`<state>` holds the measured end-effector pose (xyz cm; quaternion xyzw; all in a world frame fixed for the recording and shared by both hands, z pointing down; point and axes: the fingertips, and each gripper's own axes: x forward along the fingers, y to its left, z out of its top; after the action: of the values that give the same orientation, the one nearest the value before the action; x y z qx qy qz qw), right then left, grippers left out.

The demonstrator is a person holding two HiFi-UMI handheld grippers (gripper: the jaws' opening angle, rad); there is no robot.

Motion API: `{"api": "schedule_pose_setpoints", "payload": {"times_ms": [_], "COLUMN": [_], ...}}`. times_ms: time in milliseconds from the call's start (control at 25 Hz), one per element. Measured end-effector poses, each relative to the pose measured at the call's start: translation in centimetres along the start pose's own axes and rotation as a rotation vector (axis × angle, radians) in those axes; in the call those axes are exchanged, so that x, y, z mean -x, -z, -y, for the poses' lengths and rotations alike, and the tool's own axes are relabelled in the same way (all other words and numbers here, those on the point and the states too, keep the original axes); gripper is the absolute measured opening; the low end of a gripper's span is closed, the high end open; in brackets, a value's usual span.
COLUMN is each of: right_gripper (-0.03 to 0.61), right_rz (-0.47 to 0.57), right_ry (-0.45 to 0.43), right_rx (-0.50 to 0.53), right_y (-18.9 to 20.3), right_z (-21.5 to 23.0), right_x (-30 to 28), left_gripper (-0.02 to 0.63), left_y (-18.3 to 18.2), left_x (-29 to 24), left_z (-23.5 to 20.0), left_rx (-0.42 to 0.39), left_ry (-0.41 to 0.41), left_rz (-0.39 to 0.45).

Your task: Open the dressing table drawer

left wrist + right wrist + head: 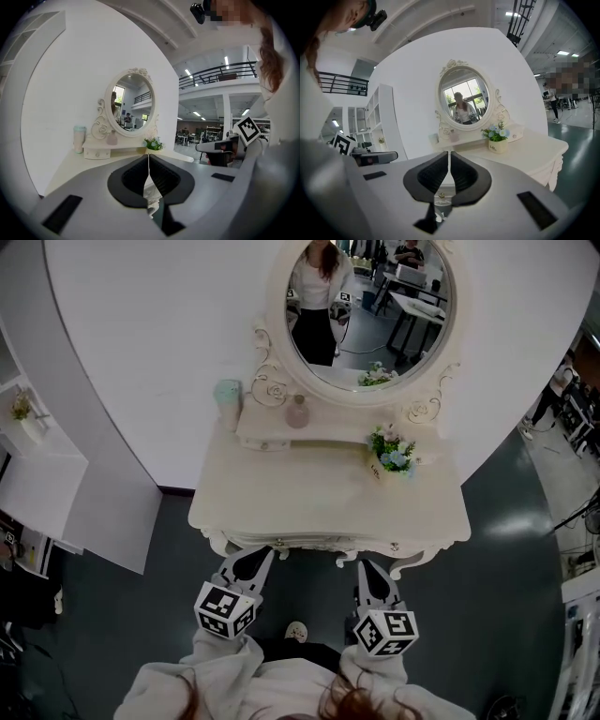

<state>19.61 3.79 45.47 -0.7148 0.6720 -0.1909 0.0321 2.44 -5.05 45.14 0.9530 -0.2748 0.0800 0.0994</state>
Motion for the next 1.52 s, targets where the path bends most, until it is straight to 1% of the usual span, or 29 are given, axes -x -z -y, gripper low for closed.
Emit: {"api": "schedule_pose_setpoints", "payload": {"times_ms": [160,400,640,760,880,1080,1240,1400,1520], "right_gripper": [0.040,0.041,0.041,0.041,0.041,0.040,0.040,0.041,0.041], "right_rz": [-0.006,-0.031,-0.060,-0.065,-0.074,-0.086,-0.083,-0.081,-0.082], "right_ry": [0.006,-0.015,-0.012,-0.023,-0.031,-0.029,-0.042,-0.057,-0.058], "right_rx": [-0.006,-0.022,-0.048,-0.044,-0.028,-0.020,-0.006,0.008,0.015], "right_y": [0.1,1.4,3.0,2.8,2.5,1.2,-1.0,-3.2,-4.5], "right_z": [1.9,1.6,1.8,1.6,1.9,3.6,4.7,5.4,6.0], "right_x": [-0.6,-0.6,-1.2,-2.2,-3.9,-7.4,-10.9,-13.9,-15.6], "left_gripper": [0.021,0.020,0.021,0.021,0.021,0.021,0.021,0.021,0.021], "left_y": [0.6,2.0,3.1,3.5,3.1,2.0,0.5,-1.5,-2.3], "left_x": [-1.7,-1.6,-1.7,-2.0,-3.4,-7.0,-10.1,-13.0,-14.8], "left_z": [0.6,1.0,0.4,-0.1,-1.3,-3.3,-4.8,-6.2,-7.4], "left_rx": [0.013,0.031,0.038,0.051,0.073,0.082,0.090,0.081,0.078], "left_ry": [-0.003,-0.004,-0.016,-0.022,-0.030,-0.036,-0.028,-0.029,-0.031], "left_rz": [0.003,-0.038,-0.059,-0.068,-0.056,-0.038,-0.028,-0.017,-0.019]}}
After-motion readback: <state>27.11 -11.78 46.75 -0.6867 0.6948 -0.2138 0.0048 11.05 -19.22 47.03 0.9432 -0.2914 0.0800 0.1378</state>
